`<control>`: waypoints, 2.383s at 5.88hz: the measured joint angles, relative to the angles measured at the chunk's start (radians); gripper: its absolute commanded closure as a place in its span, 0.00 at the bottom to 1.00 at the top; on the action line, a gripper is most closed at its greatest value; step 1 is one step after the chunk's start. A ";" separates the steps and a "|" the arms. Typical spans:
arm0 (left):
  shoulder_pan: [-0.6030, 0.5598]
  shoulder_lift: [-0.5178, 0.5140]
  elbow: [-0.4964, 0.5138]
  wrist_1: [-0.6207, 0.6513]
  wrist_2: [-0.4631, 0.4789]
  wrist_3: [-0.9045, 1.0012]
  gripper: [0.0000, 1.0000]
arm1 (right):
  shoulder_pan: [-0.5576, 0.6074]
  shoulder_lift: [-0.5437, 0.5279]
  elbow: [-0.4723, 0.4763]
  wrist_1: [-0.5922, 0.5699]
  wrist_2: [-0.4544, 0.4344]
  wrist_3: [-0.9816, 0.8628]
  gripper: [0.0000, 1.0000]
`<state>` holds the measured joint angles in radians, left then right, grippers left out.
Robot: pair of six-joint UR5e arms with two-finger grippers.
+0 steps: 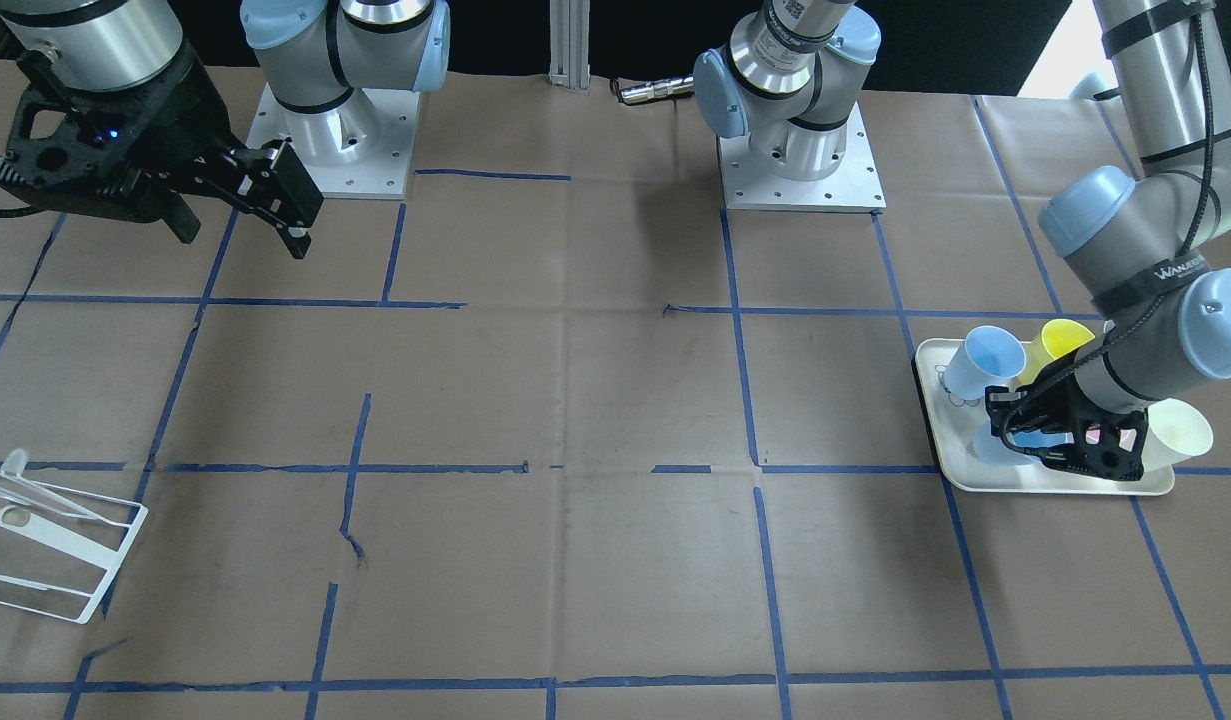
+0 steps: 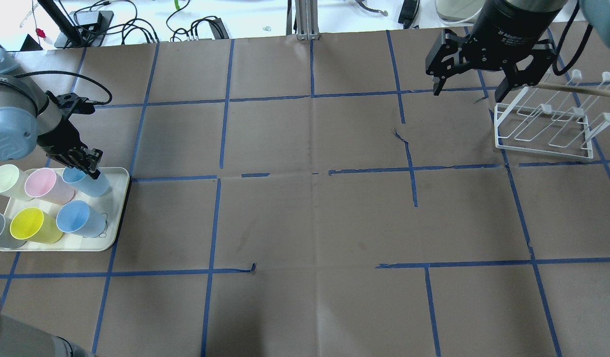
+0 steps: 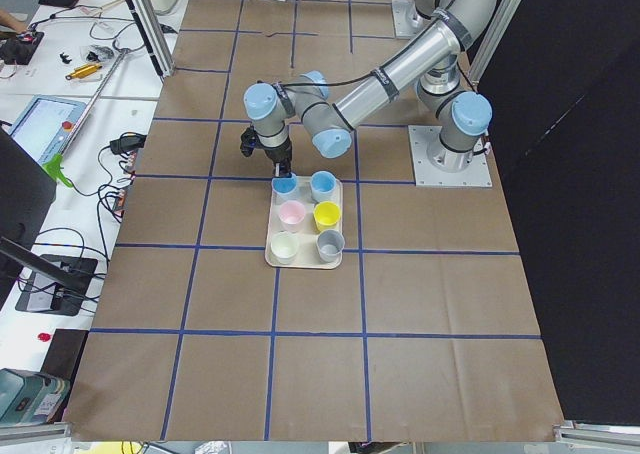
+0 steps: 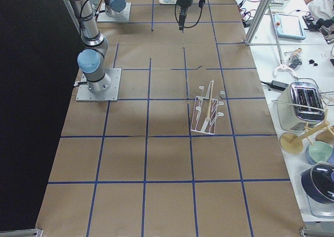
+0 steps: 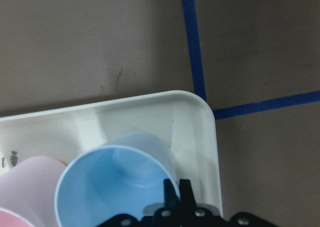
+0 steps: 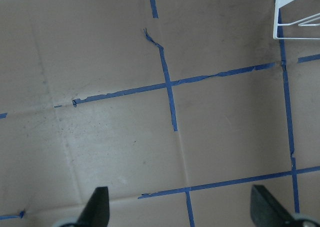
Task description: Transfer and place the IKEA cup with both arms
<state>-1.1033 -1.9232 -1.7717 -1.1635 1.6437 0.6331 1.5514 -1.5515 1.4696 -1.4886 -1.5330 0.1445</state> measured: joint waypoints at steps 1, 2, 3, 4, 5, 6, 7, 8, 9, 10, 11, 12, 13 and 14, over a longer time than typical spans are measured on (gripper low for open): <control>0.001 -0.003 0.000 -0.004 0.000 0.000 0.17 | 0.014 0.000 0.000 0.002 -0.004 0.002 0.00; 0.001 -0.007 0.002 -0.006 -0.004 0.003 0.03 | 0.024 0.002 0.001 0.001 -0.013 0.004 0.00; -0.003 -0.002 0.011 -0.019 -0.007 0.005 0.02 | 0.026 0.003 0.001 -0.006 -0.028 0.003 0.00; -0.010 0.024 0.033 -0.073 -0.008 0.002 0.02 | 0.024 0.004 0.002 -0.017 -0.046 0.000 0.00; -0.019 0.074 0.065 -0.165 -0.010 -0.010 0.02 | 0.021 0.005 0.003 -0.024 -0.057 0.001 0.00; -0.042 0.128 0.102 -0.266 -0.020 -0.034 0.02 | 0.020 0.005 0.002 -0.031 -0.062 0.003 0.00; -0.092 0.170 0.151 -0.365 -0.060 -0.094 0.02 | 0.020 0.005 0.002 -0.037 -0.064 0.003 0.00; -0.164 0.197 0.211 -0.457 -0.111 -0.218 0.02 | 0.019 0.005 0.002 -0.039 -0.065 0.002 0.00; -0.251 0.220 0.252 -0.513 -0.130 -0.335 0.02 | 0.019 0.005 0.001 -0.039 -0.065 0.001 0.00; -0.336 0.255 0.265 -0.529 -0.129 -0.389 0.02 | 0.019 0.005 0.001 -0.039 -0.065 0.000 0.00; -0.390 0.294 0.267 -0.530 -0.133 -0.413 0.02 | 0.019 0.005 0.001 -0.039 -0.065 0.000 0.00; -0.413 0.323 0.261 -0.529 -0.138 -0.420 0.02 | 0.019 0.005 0.001 -0.038 -0.065 0.000 0.00; -0.420 0.340 0.250 -0.527 -0.138 -0.417 0.02 | 0.019 0.005 0.002 -0.038 -0.065 -0.001 0.00; -0.420 0.352 0.243 -0.524 -0.138 -0.416 0.02 | 0.019 0.005 0.003 -0.038 -0.065 -0.001 0.00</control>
<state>-1.5233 -1.5708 -1.5290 -1.6879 1.5056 0.2172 1.5708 -1.5463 1.4721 -1.5271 -1.5984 0.1430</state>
